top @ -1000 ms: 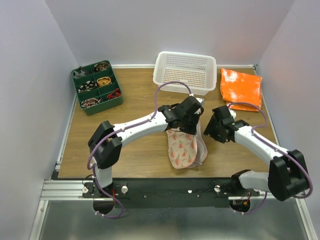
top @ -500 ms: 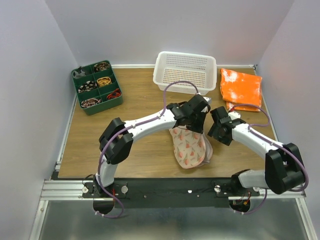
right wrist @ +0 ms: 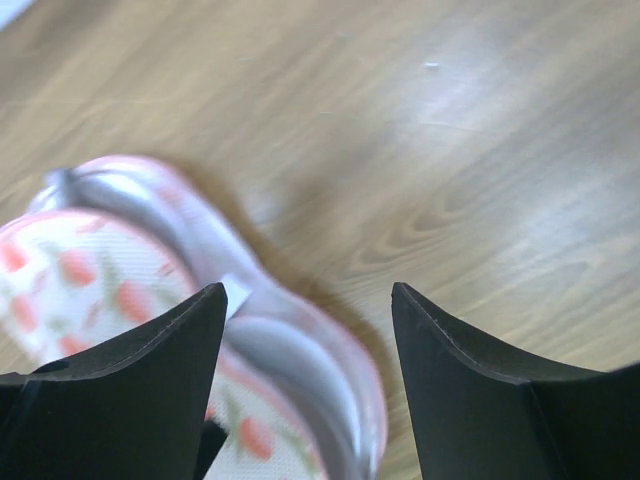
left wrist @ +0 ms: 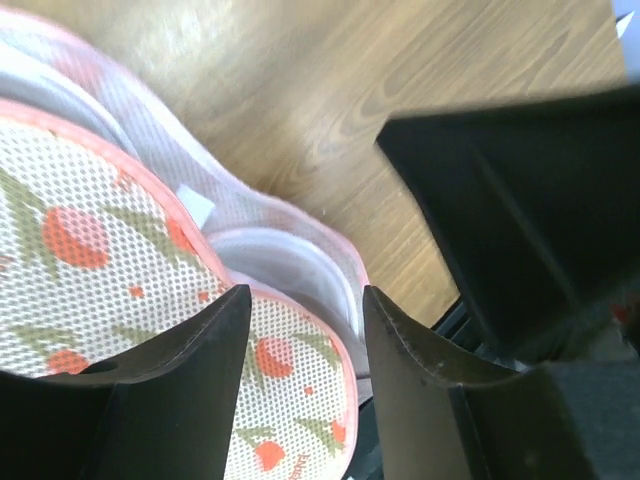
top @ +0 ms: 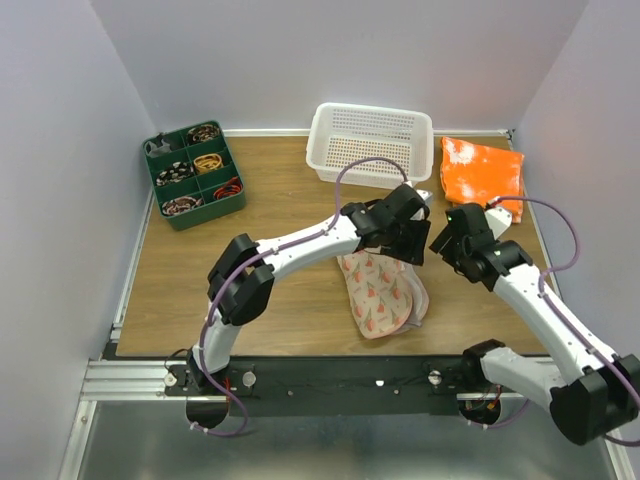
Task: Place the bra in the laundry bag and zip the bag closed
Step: Close the laundry bag at the center of the board.
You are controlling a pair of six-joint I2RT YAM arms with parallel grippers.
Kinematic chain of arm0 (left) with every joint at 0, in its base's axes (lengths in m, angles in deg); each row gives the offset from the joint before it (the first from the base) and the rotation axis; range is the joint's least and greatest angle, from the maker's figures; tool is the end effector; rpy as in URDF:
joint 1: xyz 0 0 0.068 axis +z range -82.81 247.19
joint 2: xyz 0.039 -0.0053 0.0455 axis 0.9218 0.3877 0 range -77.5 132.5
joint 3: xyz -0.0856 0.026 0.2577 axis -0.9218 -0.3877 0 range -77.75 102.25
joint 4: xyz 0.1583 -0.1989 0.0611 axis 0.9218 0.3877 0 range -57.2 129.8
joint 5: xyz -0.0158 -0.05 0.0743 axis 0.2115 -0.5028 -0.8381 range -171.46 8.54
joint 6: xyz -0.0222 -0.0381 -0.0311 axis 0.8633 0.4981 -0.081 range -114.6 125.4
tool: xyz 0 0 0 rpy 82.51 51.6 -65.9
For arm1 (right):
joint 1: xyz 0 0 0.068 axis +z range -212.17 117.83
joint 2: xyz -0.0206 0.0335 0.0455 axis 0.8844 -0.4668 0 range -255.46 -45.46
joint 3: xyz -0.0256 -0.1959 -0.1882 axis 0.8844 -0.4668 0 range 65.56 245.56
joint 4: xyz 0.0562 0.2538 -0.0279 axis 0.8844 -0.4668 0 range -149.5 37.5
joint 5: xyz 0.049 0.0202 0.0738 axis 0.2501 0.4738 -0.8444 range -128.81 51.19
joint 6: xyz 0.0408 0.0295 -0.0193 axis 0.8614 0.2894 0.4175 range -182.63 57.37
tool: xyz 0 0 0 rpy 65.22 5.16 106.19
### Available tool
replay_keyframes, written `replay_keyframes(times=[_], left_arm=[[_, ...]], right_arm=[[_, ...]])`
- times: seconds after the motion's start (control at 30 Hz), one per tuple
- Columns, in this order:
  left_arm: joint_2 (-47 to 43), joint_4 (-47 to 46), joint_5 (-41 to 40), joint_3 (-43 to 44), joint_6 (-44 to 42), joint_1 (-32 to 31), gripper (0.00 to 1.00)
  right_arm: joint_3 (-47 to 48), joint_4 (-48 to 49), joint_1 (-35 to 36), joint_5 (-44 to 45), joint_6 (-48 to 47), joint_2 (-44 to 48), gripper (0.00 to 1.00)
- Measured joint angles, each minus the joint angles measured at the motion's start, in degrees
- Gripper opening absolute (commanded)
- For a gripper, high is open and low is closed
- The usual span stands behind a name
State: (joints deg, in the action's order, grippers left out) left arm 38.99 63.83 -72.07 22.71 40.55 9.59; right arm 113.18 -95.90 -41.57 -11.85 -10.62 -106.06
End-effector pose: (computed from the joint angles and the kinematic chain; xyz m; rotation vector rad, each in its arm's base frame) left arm 0.2437 -0.3950 0.2599 0.5878 2.5313 -0.8869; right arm 0.1940 0.0556 0.2589 0.8174 2.2646 -0.0344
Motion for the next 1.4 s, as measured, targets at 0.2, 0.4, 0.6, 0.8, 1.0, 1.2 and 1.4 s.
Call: replay_keyframes(times=[0.2,0.4,0.6,0.8,1.0,1.2,1.4], left_arm=[[-3.82,2.29,-5.53,0.74,-1.77,0.81,0.68],[-20.24,0.13,-11.3,-13.29,-0.55,7.87,0.68],[-29.81,-2.95,-14.12,-30.73,2.75,14.23,0.66],[-28.89,-4.74,-12.22,-40.17,5.77,13.49,0.66],[-28.61,-9.81,-8.17,-44.02,8.9,13.29,0.65],[-25.33,-13.25,-4.85,-44.24,10.19,12.76,0.64],[-23.5,-13.75,-3.5,-43.41,10.27,12.46,0.64]], right_arm=[[1.86,3.06,-0.11,-13.16,-5.86,-1.49,0.7],[-0.63,7.48,-0.31,-27.21,-12.26,-6.36,0.69],[-0.98,9.49,-0.31,-35.12,-17.66,-8.44,0.68],[-0.98,9.68,-0.31,-36.46,-20.9,-12.2,0.64],[-0.98,9.88,-0.31,-36.65,-22.93,-14.49,0.51],[-0.98,10.6,-0.31,-36.96,-24.24,-15.69,0.38],[-0.96,10.84,-0.31,-37.4,-24.92,-16.65,0.17]])
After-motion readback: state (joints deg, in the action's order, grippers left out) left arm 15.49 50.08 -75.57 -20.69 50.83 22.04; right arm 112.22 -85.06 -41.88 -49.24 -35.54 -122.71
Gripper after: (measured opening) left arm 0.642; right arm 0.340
